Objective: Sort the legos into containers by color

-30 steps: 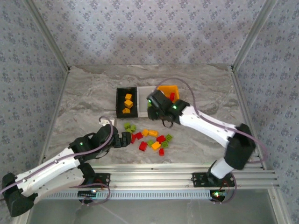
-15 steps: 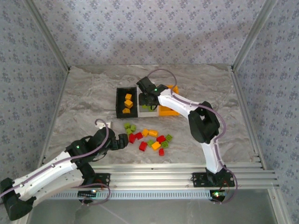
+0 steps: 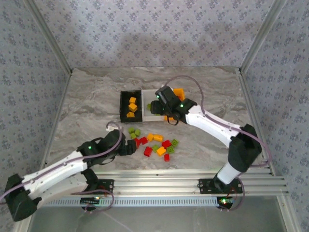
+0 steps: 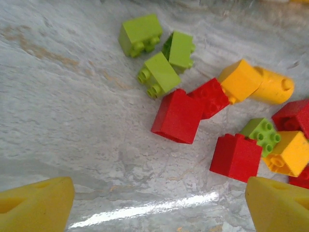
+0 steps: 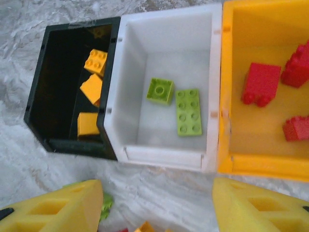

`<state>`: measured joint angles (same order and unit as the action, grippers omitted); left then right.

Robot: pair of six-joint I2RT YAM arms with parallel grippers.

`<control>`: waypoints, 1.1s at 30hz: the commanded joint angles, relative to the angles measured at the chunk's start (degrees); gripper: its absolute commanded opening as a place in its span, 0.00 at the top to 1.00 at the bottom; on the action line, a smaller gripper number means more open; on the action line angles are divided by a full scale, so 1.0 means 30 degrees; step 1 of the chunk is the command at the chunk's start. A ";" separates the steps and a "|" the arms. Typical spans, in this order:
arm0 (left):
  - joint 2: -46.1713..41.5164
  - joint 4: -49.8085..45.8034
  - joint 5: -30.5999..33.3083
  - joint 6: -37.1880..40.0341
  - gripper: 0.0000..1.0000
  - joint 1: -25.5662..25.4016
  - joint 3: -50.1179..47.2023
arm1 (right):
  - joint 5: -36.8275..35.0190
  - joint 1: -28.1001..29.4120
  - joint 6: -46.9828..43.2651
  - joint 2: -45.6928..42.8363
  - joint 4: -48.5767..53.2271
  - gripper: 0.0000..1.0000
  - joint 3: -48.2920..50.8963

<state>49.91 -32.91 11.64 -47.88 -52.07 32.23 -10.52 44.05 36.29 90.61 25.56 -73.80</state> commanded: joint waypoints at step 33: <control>1.2138 0.2626 0.0891 0.5494 0.65 -0.0065 0.3997 | -0.0359 -0.0666 0.1994 -0.5676 -0.0482 0.36 0.5905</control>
<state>87.39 -23.77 13.02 -31.44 -52.14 43.46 -10.33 42.50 41.19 75.35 23.73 -56.88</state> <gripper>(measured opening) 0.371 0.642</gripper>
